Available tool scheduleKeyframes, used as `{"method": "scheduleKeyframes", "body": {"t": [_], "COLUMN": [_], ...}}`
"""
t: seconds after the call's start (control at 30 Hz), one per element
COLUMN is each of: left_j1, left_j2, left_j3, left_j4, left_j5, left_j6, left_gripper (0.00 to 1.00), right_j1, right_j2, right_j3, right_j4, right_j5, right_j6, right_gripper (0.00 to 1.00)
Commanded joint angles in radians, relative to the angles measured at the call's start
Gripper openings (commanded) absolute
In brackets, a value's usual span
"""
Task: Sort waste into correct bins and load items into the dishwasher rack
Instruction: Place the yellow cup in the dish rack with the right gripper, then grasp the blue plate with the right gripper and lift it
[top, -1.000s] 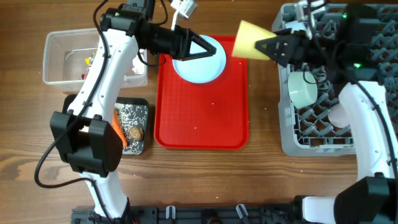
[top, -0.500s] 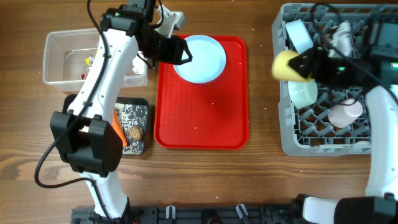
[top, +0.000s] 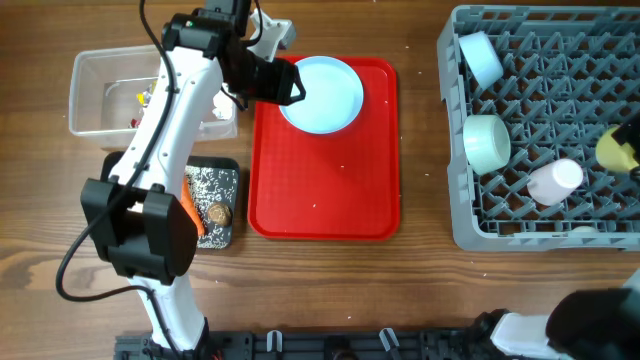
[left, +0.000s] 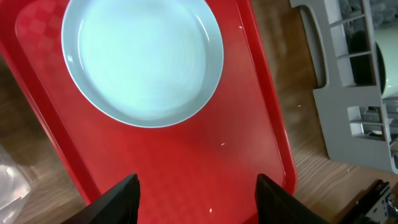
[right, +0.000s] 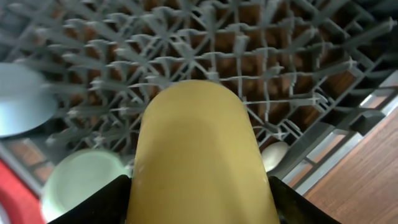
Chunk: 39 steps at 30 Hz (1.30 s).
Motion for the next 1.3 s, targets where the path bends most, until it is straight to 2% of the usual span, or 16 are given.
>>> {"method": "scheduleKeyframes", "body": {"t": [0.0,0.23,0.43,0.53,0.6,0.7,0.8,1.03,1.17,1.27], "left_j1": [-0.004,-0.004,-0.004,-0.004,-0.004,-0.004,-0.004,-0.004,-0.004,-0.004], "left_j2": [-0.008,-0.008,-0.008,-0.008,-0.008,-0.008,-0.008,-0.008,-0.008,-0.008], "left_j3": [-0.058,-0.088,-0.088,-0.088,-0.088,-0.088,-0.088,-0.088,-0.088,-0.088], "left_j4": [0.012,0.027,0.034,0.035,0.036,0.037,0.040,0.039,0.039,0.039], "left_j5": [-0.009,-0.009,-0.009,-0.009,-0.009,-0.009,-0.009,-0.009,-0.008,-0.009], "left_j6": [0.009,0.009,0.009,0.009,0.009,0.009,0.009,0.008,0.008,0.008], "left_gripper": [0.59,0.60,0.61,0.60,0.61,0.61,0.61,0.61,0.62,0.62], "right_j1": [-0.034,-0.040,-0.040,-0.040,-0.040,-0.040,-0.040,-0.021,0.069,0.209], "right_j2": [0.109,0.248,0.288,0.288,0.289,0.289,0.289,0.220,0.069,-0.018], "right_j3": [0.013,0.007,0.005,-0.008,-0.017,-0.017,-0.017,0.039,0.080,0.082], "right_j4": [0.017,0.040,0.038,0.028,0.028,0.028,0.029,0.039,0.051,0.066], "right_j5": [0.028,0.074,0.096,0.110,0.110,0.109,0.099,-0.069,-0.141,-0.198], "right_j6": [0.028,0.047,0.060,0.060,0.060,0.060,0.059,0.004,-0.042,-0.045], "right_gripper": [0.44,0.44,0.45,0.52,0.73,0.84,0.90,0.90,0.91,0.91]}}
